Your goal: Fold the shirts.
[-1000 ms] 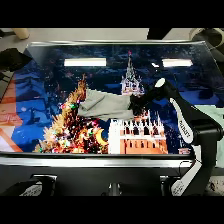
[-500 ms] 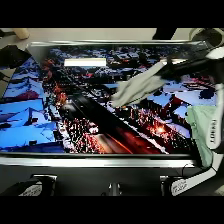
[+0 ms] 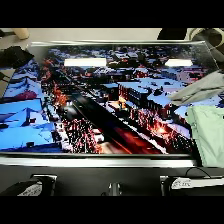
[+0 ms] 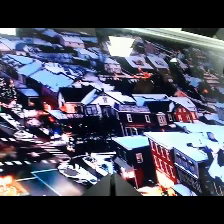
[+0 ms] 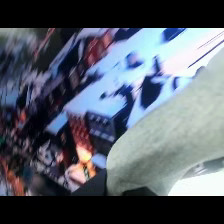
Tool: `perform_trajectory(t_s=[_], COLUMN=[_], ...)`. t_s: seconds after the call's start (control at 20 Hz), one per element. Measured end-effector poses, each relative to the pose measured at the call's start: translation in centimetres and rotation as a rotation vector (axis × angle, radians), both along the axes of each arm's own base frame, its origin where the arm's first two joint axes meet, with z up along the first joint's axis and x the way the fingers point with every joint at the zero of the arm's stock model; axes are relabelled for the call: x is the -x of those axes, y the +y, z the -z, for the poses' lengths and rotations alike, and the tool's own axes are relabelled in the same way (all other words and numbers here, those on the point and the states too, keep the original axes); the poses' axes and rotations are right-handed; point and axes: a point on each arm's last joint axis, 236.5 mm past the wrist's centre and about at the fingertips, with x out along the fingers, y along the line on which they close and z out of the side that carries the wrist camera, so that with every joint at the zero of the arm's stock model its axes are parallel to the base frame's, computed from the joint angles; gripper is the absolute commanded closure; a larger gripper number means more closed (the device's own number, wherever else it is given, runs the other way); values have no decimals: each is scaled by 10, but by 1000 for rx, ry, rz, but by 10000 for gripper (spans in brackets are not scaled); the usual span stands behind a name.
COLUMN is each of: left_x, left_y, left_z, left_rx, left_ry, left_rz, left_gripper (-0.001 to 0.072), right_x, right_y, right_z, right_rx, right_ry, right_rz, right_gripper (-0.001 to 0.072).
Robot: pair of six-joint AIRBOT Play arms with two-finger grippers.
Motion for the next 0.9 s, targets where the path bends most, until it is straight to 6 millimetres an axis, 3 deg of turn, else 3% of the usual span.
perform_trajectory(t_s=[0.2, 0.65, 0.75, 0.9], left_x=[2, 2, 2, 1], left_y=[-2, -5, -5, -5], left_z=[1, 0, 0, 0], left_rx=[-5, -34, -39, -43], left_ry=[2, -19, -23, -26], left_rz=[16, 48, 54, 59], left_gripper=[682, 682, 681, 681], right_x=[31, 138, 161, 197], right_y=[-41, -81, -90, -82], right_z=[-5, 3, 13, 49], right_rx=[33, 234, 257, 238], right_ry=[24, 360, 439, 593], right_rz=[94, 310, 365, 386], right_gripper=[688, 689, 689, 689])
